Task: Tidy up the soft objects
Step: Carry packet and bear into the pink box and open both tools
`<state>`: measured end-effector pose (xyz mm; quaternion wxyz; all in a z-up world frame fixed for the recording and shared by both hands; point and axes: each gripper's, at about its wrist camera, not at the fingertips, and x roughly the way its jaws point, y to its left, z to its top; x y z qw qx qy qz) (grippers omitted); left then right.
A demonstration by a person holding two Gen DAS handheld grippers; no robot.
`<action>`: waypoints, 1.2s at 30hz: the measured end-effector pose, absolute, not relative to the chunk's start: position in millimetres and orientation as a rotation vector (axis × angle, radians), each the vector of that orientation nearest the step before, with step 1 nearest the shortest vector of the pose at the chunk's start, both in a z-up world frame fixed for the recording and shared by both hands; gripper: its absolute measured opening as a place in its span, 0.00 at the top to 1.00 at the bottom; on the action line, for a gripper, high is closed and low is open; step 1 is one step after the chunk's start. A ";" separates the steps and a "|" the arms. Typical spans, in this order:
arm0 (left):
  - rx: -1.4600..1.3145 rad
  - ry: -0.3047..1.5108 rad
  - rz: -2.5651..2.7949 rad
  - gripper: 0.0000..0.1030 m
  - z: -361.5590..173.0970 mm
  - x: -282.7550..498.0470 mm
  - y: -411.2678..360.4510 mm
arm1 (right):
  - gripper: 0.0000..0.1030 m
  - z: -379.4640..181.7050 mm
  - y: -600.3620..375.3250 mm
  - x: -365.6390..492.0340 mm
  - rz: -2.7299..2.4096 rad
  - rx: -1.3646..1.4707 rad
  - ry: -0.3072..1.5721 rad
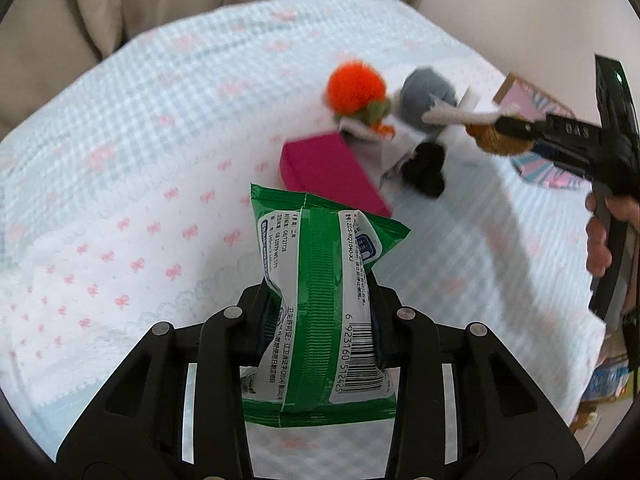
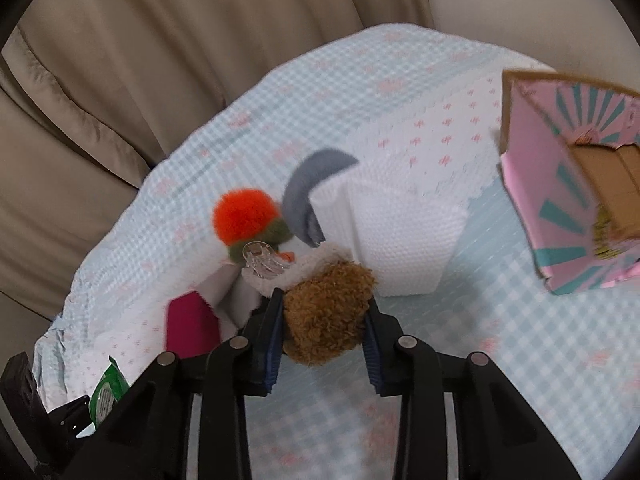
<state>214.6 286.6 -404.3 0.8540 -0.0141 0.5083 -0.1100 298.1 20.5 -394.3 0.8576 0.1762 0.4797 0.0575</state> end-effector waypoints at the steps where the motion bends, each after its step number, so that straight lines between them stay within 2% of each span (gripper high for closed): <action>1: -0.035 1.058 -0.228 0.68 -394.2 216.6 283.6 | 0.69 -385.2 20.0 296.2 0.123 0.371 1.002; 12: -0.034 0.953 -0.245 0.68 -270.1 229.1 225.5 | 0.69 -271.1 -17.4 266.9 0.132 0.349 0.915; 21: -0.054 0.919 -0.226 0.68 -211.8 249.8 129.4 | 0.69 -208.0 -95.8 256.0 0.126 0.323 0.855; 29: -0.068 0.952 -0.224 0.68 -213.2 286.6 11.4 | 0.69 -197.5 -202.7 271.5 0.128 0.302 0.884; 36: -0.058 1.057 -0.247 0.68 -261.4 327.0 -103.3 | 0.69 -227.2 -287.7 298.6 0.131 0.296 0.994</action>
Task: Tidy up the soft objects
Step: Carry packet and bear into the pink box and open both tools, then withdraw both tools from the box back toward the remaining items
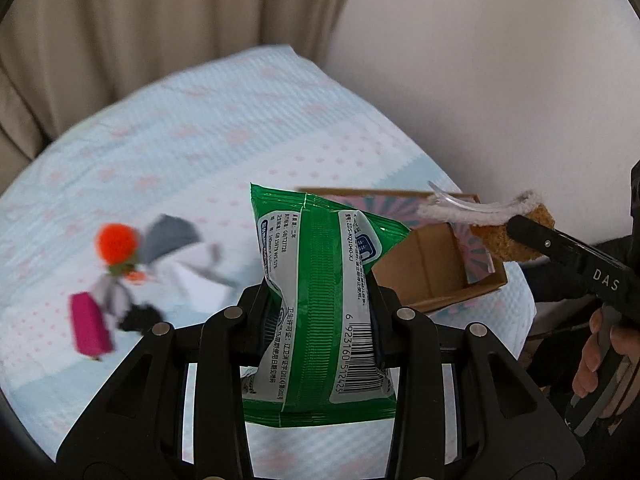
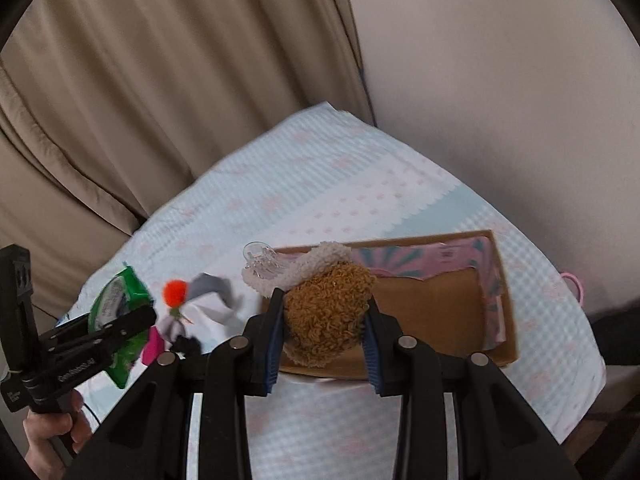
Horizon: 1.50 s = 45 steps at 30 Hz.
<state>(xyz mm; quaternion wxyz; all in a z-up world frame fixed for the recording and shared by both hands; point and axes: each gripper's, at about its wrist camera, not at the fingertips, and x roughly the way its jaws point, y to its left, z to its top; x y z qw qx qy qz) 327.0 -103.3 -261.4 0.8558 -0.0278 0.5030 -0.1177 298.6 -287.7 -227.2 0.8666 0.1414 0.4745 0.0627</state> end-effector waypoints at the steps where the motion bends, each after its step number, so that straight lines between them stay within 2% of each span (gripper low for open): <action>1: -0.061 1.074 -0.249 0.68 -268.8 331.2 -112.4 | 0.69 -232.3 -296.7 302.8 0.133 0.289 1.011; 7: -0.057 1.211 -0.254 0.68 -326.9 370.9 -173.0 | 0.69 -274.4 -345.0 332.5 0.142 0.289 1.123; 15: 0.040 1.381 -0.245 0.68 -396.2 413.2 -214.9 | 0.69 -334.1 -370.2 372.2 0.148 0.335 1.265; 21: 0.101 1.459 -0.248 0.68 -419.2 423.1 -228.6 | 0.69 -367.7 -375.3 388.8 0.141 0.387 1.327; 22: 0.116 1.453 -0.240 0.66 -417.8 424.5 -230.0 | 0.68 -371.2 -376.1 390.0 0.147 0.405 1.334; 23: 0.129 1.444 -0.235 0.55 -416.0 424.8 -230.6 | 0.67 -374.0 -376.4 390.7 0.151 0.422 1.339; 24: 0.145 1.435 -0.226 0.40 -414.1 425.8 -231.2 | 0.62 -376.9 -376.4 392.0 0.152 0.432 1.344; 25: 0.163 1.434 -0.219 0.00 -412.8 426.1 -230.8 | 0.52 -380.3 -376.0 395.4 0.146 0.426 1.355; 26: 0.174 1.431 -0.216 0.00 -411.6 426.1 -229.3 | 0.42 -383.1 -375.4 397.5 0.136 0.416 1.363; 27: 0.184 1.434 -0.214 0.00 -411.8 425.1 -228.1 | 0.14 -385.0 -375.6 398.2 0.137 0.417 1.371; 28: 0.191 1.438 -0.213 0.00 -412.4 423.4 -226.0 | 0.00 -386.4 -376.5 398.5 0.143 0.426 1.378; 38: 0.188 1.426 -0.213 0.00 -398.8 409.0 -216.4 | 0.00 -372.0 -373.6 386.1 0.139 0.387 1.321; 45: 0.146 1.361 -0.238 0.00 -360.8 390.7 -208.8 | 0.00 -337.3 -368.5 371.9 0.122 0.350 1.276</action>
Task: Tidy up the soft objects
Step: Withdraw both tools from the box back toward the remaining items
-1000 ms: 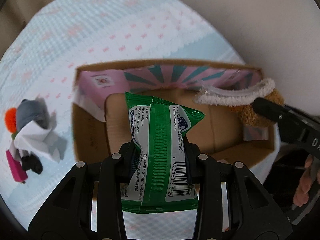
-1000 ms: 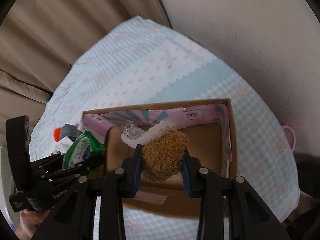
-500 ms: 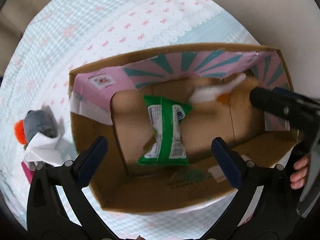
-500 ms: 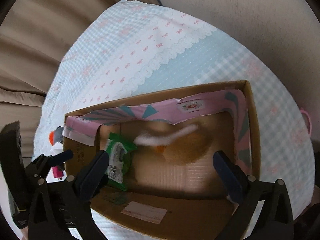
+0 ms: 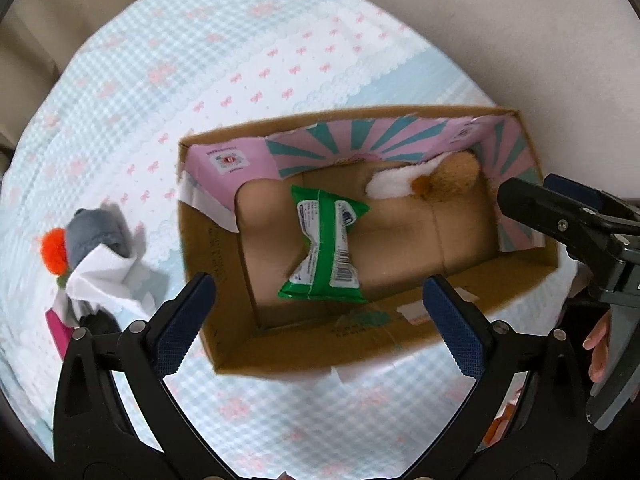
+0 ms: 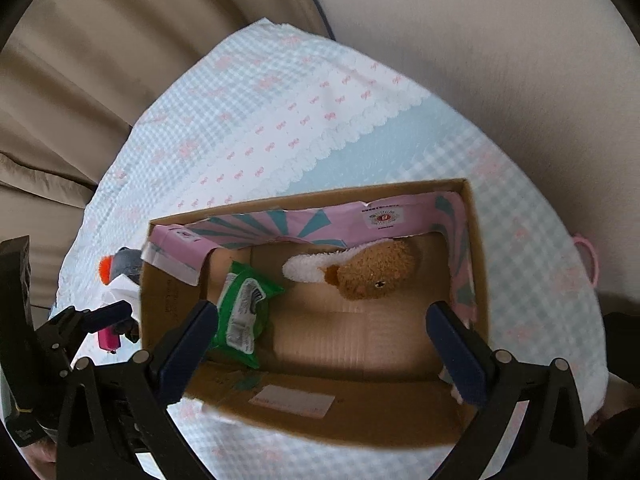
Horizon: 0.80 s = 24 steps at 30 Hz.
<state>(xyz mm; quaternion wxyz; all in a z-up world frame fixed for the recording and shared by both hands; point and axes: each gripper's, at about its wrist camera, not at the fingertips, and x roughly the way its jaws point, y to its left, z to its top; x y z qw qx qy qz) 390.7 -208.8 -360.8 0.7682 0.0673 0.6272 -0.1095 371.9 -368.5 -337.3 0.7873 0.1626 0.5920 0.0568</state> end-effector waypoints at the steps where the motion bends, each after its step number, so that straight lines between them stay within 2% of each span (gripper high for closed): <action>1: 0.141 1.341 -0.240 0.00 -351.4 386.0 -206.3 | 0.00 -330.7 -368.2 368.9 0.120 0.348 1.265; 12: 0.070 1.150 -0.263 0.00 -246.6 326.6 -174.5 | 0.00 -207.2 -334.0 311.3 0.054 0.190 1.068; 24: 0.030 0.874 -0.192 0.00 -130.5 222.0 -86.9 | 0.00 -92.7 -246.7 205.2 -0.012 0.034 0.828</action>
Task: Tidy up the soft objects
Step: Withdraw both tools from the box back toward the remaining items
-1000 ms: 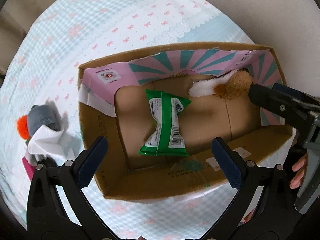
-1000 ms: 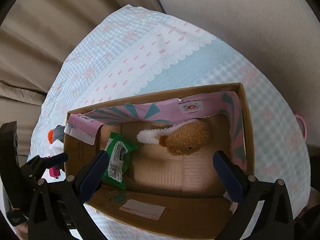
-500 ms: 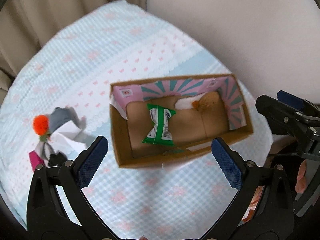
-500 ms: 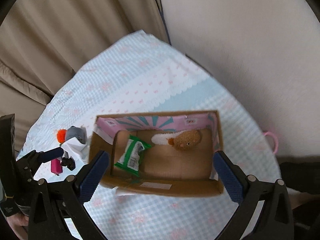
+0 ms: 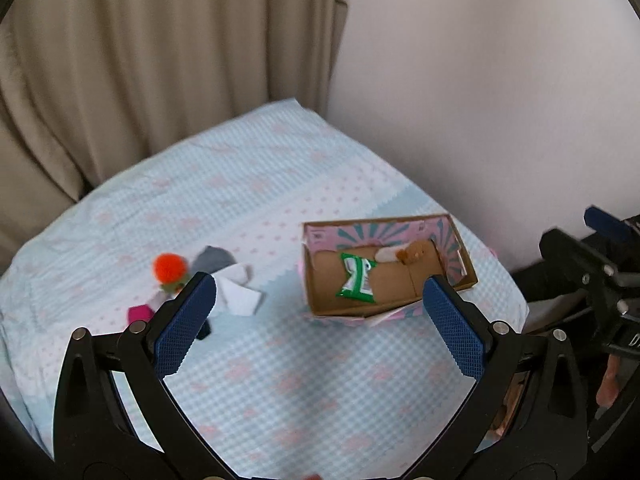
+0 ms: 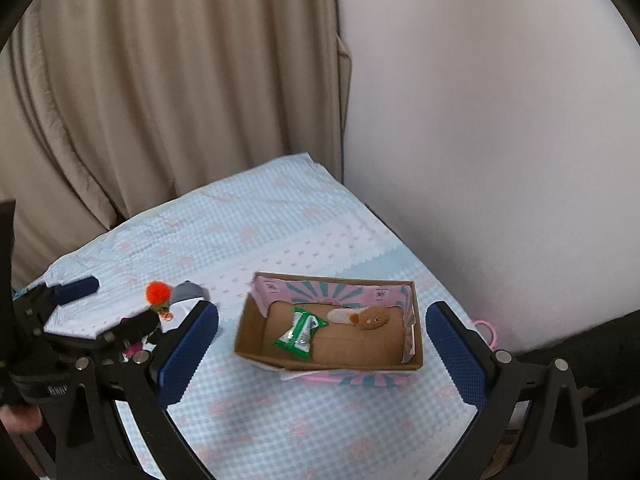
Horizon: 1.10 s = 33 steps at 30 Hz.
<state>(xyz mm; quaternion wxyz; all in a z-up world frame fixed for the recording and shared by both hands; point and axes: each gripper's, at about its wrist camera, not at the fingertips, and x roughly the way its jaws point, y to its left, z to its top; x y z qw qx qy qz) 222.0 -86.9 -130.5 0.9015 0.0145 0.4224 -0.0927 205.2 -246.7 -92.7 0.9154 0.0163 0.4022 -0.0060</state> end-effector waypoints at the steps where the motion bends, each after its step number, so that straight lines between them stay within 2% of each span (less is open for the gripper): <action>1: 0.026 0.861 -0.189 0.00 -125.1 212.8 -78.3 | 0.00 -88.6 -240.0 197.4 -0.021 0.030 0.820; 9: 0.007 0.775 -0.133 0.00 -97.7 140.8 -5.3 | 0.00 -71.0 -190.8 133.9 -0.049 0.065 0.750; 17: -0.041 0.766 -0.064 0.00 -96.4 98.5 78.9 | 0.00 -74.7 -135.2 106.9 -0.028 0.061 0.723; 24: -0.053 0.805 -0.003 0.00 -124.1 92.7 147.5 | 0.00 -103.4 -80.3 114.3 0.010 0.096 0.716; 33: -0.109 0.897 0.049 0.00 -200.8 134.9 198.6 | 0.00 -162.6 -25.1 153.7 0.041 0.120 0.781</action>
